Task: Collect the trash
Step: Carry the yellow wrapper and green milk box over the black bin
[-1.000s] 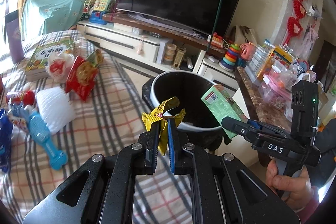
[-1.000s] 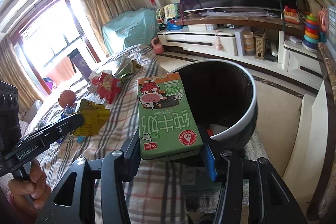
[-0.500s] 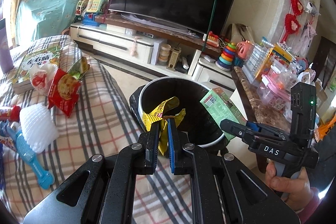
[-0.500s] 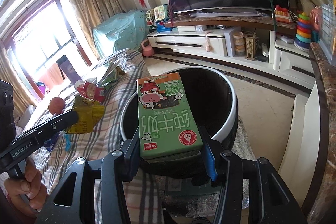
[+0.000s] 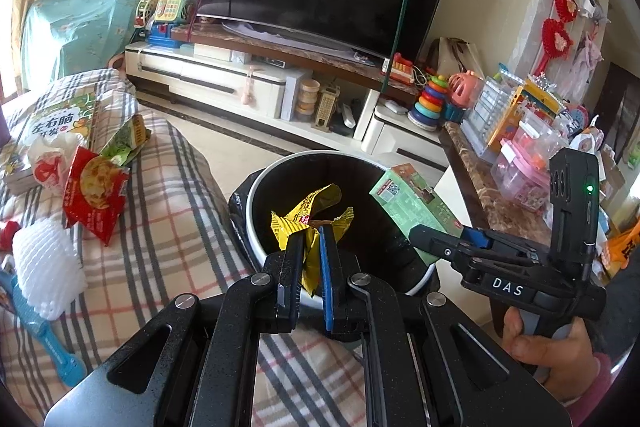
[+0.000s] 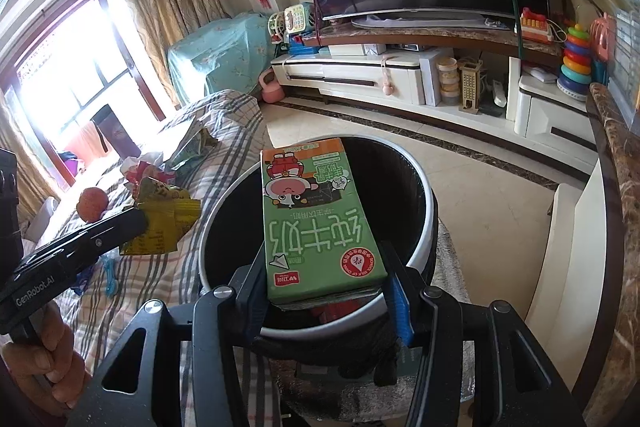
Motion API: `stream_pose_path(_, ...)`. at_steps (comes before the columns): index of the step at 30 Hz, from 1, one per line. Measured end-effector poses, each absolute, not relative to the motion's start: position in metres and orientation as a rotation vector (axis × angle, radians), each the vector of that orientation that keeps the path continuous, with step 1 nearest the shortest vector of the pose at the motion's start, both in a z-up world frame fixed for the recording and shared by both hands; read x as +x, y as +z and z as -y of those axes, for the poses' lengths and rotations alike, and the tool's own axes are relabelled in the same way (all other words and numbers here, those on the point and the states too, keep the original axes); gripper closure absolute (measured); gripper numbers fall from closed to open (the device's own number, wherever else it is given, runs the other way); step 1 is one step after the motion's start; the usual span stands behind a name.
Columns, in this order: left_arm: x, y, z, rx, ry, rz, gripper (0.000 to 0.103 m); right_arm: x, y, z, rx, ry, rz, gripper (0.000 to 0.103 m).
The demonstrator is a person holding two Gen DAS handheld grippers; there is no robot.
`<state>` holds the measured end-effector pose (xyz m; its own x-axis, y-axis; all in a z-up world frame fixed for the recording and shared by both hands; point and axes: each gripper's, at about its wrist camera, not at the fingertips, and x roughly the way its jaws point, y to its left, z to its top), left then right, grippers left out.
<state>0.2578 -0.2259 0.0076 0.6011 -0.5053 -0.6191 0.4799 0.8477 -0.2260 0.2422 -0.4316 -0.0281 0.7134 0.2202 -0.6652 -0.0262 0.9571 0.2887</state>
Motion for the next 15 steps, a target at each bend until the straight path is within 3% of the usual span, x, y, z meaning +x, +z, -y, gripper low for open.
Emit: stream_pose_path(15,0.277,0.000,0.244,-0.021,-0.585,-0.754,0.096,0.264,-0.033,0.439,0.261,0.141,-0.811,0.052)
